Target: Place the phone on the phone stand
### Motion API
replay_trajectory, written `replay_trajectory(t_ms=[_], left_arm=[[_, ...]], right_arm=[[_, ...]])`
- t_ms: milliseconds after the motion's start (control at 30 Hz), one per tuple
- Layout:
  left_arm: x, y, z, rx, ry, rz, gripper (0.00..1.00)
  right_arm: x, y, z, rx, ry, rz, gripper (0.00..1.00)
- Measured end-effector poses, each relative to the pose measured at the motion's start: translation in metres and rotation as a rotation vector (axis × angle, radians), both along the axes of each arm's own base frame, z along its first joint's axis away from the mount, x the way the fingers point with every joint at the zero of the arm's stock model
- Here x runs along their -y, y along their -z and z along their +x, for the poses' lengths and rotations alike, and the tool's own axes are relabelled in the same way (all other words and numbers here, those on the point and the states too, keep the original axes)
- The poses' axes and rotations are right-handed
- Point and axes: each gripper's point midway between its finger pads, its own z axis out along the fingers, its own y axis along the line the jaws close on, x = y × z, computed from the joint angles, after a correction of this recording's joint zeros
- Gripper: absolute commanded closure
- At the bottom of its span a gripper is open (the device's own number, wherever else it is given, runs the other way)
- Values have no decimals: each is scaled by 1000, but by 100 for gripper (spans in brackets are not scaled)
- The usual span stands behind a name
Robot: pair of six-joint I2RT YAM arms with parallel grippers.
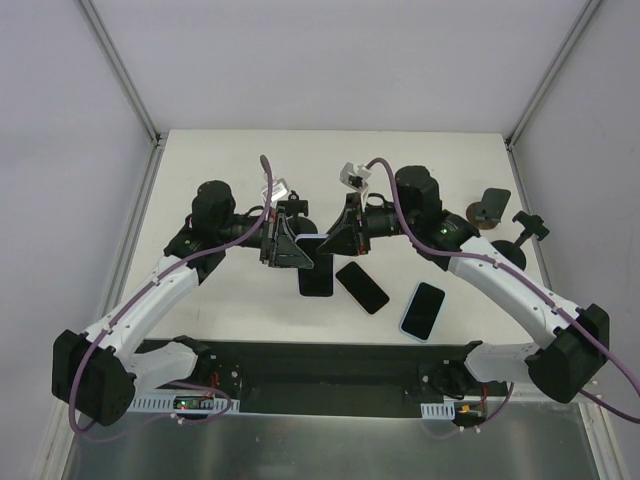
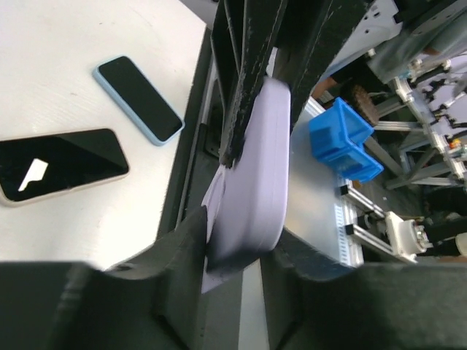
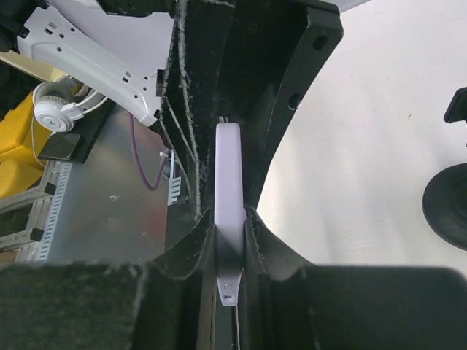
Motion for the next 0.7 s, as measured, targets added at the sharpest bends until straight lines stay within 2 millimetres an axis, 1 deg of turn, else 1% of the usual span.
replay_trajectory(t_ms=[33,67,133,167,200,233,267,333,367,433,500,567,633,700], left_arm=[[1,0,-1,-3,11,-2,93],[2,-1,-1,-2,21,-4,99],[5,-2,-1,25,48,-13,100],[6,-2,-1,35,54,-13,100],[7,-2,-1,37,54,-13,100],[7,-2,-1,39,53,-13,100],[7,-3,-1,41,49,-13,100],[8,-4,2,39,30,-8,100],[8,-4,5,36,11,-1,100],[9,-2,11,27,-35,18,100],[8,0,17,22,-74,34,100],[7,2,20,18,-102,46,100],[6,3,23,16,-127,56,100],[5,3,24,20,-146,60,100]], right_arm=[[0,0,0,-9,3,3,99],[-1,-1,0,-24,8,4,99],[1,2,1,-72,31,-3,99],[2,2,2,-98,40,-2,95],[3,1,1,-109,43,-1,87],[3,0,1,-118,46,1,76],[3,0,1,-123,51,2,48],[3,-2,4,-128,75,3,28],[2,-4,8,-117,94,10,13],[2,-10,14,-112,133,32,2],[6,-11,21,-116,182,53,3],[14,-6,27,-126,230,61,3],[22,8,29,-146,271,55,3],[26,26,23,-167,274,52,3]])
